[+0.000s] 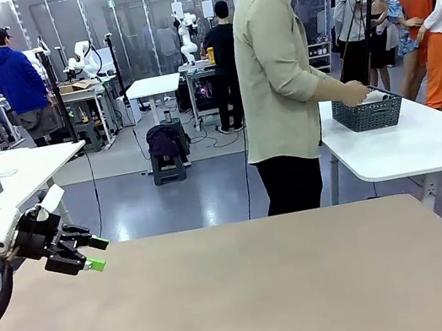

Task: Fold the towels and place them in the basket.
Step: Stack the folded Towel with hook on the right side of the table.

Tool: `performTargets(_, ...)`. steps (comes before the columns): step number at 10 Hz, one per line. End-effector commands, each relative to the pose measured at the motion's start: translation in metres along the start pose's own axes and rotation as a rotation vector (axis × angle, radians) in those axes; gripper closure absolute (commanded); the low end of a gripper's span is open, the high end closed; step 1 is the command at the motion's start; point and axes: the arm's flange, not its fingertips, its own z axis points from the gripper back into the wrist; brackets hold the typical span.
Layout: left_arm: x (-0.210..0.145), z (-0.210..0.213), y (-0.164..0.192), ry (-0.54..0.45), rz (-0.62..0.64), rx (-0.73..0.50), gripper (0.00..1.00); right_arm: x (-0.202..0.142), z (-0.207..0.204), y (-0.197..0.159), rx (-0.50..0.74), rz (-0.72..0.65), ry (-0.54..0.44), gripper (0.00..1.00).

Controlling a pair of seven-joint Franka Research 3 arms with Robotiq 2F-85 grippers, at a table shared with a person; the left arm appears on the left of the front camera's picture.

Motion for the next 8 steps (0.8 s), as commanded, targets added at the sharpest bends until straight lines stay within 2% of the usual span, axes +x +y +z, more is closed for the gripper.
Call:
performTargets(1,-0.0001,0.0006,-0.0004,0.005,-0.006,-0.003,0.15,0.0015,0.0005,-0.0011,-0.011,0.003,-0.008,0.38)
performTargets(8,-0.0001,0.0006,-0.0004,0.005,-0.006,-0.003,0.15,0.0015,0.0005,-0.0011,-0.011,0.003,-0.008,0.38)
